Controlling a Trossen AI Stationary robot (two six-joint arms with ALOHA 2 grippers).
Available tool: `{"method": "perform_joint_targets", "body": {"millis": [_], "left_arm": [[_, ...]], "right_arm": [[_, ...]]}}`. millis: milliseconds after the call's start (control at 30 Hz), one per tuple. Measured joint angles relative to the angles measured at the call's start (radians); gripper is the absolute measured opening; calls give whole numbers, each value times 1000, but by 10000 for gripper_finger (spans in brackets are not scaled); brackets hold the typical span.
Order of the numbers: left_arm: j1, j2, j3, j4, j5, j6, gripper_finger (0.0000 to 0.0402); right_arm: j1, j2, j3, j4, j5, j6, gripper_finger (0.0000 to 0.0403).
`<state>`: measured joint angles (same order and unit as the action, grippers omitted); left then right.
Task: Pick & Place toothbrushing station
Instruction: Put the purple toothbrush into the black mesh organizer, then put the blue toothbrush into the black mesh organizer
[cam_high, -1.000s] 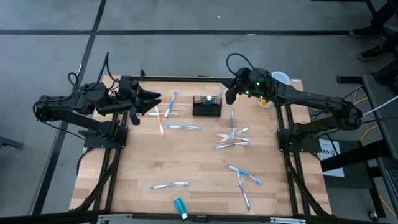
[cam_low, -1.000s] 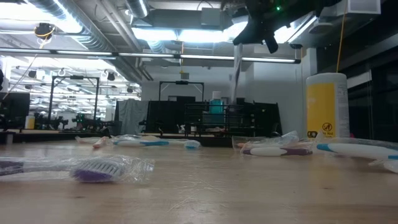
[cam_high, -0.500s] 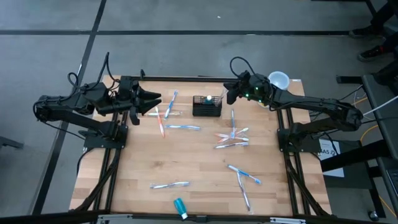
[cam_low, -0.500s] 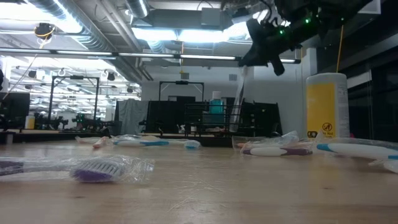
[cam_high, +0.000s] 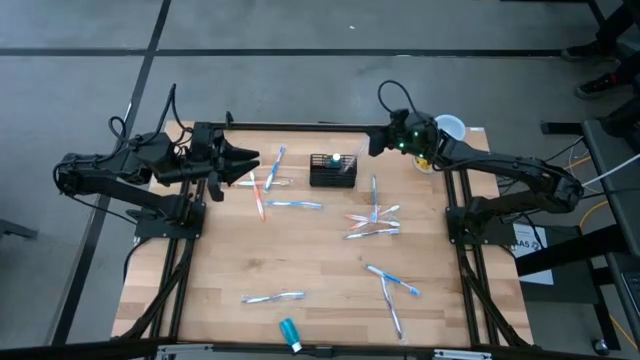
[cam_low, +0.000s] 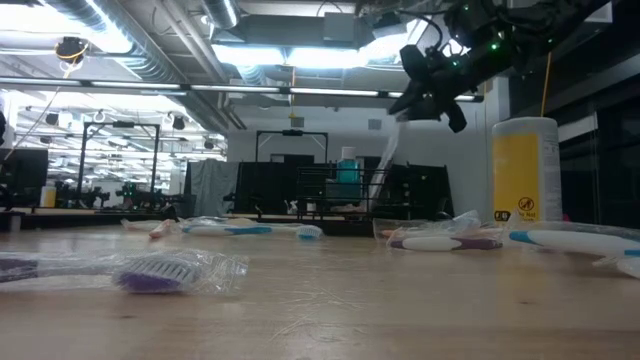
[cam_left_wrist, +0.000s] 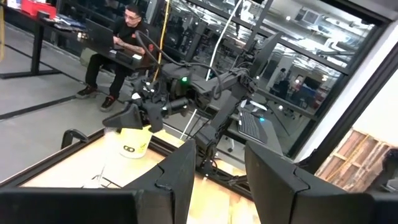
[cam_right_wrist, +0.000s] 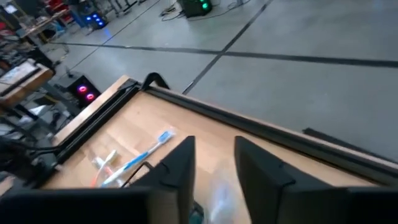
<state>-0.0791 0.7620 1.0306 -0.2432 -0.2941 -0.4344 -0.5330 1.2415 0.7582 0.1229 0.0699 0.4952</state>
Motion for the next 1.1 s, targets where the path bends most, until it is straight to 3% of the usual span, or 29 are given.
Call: {"method": "perform_joint_targets", "body": {"millis": [167, 333, 533, 733, 967, 1100], "left_arm": [[0, 0, 0, 0, 1, 3, 134], [0, 0, 0, 0, 0, 12, 134], [0, 0, 0, -44, -28, 25, 134], [0, 5, 0, -158, -55, -7, 134], [0, 51, 1, -211, -56, -10, 134], [3, 62, 1, -211, -86, 13, 134]], "right_arm": [[-2, 0, 0, 1, -77, 27, 174], [30, -20, 0, 84, -141, 85, 189], [156, -118, 0, 104, -71, 57, 180], [312, -224, 0, -110, 45, 97, 163], [501, -243, 0, -516, 94, 372, 149], [607, -209, 0, -663, 95, 509, 142]]}}
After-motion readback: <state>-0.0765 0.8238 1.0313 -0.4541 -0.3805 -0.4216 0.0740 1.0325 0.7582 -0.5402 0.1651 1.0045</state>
